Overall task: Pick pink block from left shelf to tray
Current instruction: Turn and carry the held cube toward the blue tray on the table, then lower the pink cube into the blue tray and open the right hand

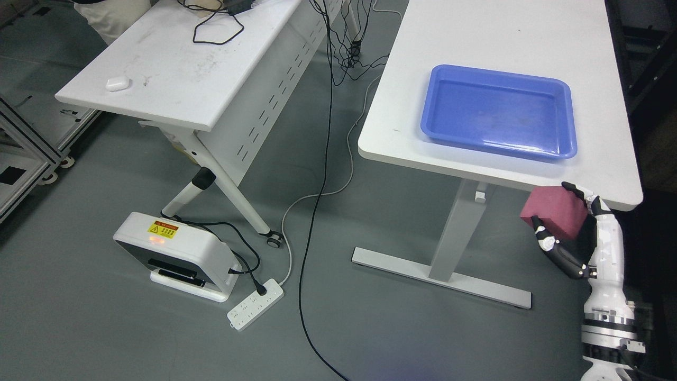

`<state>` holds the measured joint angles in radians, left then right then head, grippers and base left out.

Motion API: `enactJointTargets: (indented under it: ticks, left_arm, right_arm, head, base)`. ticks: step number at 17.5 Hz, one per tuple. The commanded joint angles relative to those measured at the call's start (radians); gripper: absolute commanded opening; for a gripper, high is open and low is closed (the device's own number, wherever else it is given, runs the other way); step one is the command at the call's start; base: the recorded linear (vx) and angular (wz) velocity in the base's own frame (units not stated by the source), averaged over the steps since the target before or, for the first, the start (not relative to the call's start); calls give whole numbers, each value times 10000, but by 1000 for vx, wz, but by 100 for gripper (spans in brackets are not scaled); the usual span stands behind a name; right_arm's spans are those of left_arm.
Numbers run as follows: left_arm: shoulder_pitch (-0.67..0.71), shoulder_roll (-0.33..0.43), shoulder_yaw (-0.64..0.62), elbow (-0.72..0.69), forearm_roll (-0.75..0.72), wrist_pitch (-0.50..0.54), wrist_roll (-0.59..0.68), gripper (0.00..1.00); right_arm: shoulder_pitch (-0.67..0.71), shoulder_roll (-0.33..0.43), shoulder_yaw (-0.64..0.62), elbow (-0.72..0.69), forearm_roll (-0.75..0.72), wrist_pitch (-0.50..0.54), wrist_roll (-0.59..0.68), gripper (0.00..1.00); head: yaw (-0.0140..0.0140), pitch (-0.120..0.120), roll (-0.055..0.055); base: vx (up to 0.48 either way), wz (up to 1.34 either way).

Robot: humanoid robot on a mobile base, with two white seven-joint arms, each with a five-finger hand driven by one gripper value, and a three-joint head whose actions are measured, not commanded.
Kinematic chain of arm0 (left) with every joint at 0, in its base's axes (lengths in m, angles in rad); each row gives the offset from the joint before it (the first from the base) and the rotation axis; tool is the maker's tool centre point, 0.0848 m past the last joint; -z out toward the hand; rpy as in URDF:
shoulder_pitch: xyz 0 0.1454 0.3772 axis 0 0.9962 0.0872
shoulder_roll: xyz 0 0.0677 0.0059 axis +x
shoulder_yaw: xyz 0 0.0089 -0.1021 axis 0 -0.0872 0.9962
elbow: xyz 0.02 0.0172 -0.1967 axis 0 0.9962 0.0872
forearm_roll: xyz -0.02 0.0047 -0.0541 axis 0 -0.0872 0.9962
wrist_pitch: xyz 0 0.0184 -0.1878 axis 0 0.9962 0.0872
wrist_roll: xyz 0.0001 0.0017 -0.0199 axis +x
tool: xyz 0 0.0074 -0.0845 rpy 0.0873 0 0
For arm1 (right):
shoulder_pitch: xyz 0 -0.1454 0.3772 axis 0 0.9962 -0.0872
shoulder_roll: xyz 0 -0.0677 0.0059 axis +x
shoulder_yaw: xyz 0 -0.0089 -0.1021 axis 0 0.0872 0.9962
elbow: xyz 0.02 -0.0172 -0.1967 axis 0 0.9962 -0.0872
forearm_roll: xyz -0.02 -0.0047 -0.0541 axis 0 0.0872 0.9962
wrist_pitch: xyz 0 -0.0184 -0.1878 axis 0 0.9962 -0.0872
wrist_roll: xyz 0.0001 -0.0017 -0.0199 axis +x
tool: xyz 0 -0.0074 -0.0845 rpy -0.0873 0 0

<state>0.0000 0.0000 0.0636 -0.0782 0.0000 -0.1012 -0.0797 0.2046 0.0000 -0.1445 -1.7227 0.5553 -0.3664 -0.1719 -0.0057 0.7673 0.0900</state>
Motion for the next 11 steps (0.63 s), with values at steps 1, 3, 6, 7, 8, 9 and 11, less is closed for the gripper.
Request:
enactJointTargets:
  ticks: [1, 3, 6, 7, 8, 9, 11]
  left_arm:
    - [46, 174, 8, 0, -15, 0, 0, 100]
    - [62, 174, -7, 0, -15, 0, 0, 100]
    - [46, 174, -7, 0, -15, 0, 0, 100]
    - [61, 174, -7, 0, -15, 0, 0, 100]
    - [62, 174, -7, 0, -15, 0, 0, 100]
    - [62, 174, 8, 0, -15, 0, 0, 100]
    - [46, 174, 8, 0, -15, 0, 0, 100]
  right_arm:
    - [10, -175, 110, 0, 0, -2, 62, 5]
    - [10, -175, 157, 0, 0, -2, 62, 5]
    - [-6, -175, 233, 0, 0, -2, 93, 5]
    - [10, -175, 294, 0, 0, -2, 93, 5]
    - [25, -175, 340, 0, 0, -2, 93, 5]
    - [25, -175, 341, 0, 0, -2, 93, 5]
    - [25, -175, 356, 0, 0, 13, 139, 5]
  head:
    - [0, 0, 0]
    - [0, 0, 0]
    - [0, 0, 1]
    - [0, 0, 1]
    - [0, 0, 1]
    - [0, 0, 1]
    - [0, 0, 1]
  base:
    - [279, 31]
    - [284, 16]
    - [302, 0]
    - [278, -12]
    - [278, -12]
    - [291, -24]
    - [290, -25]
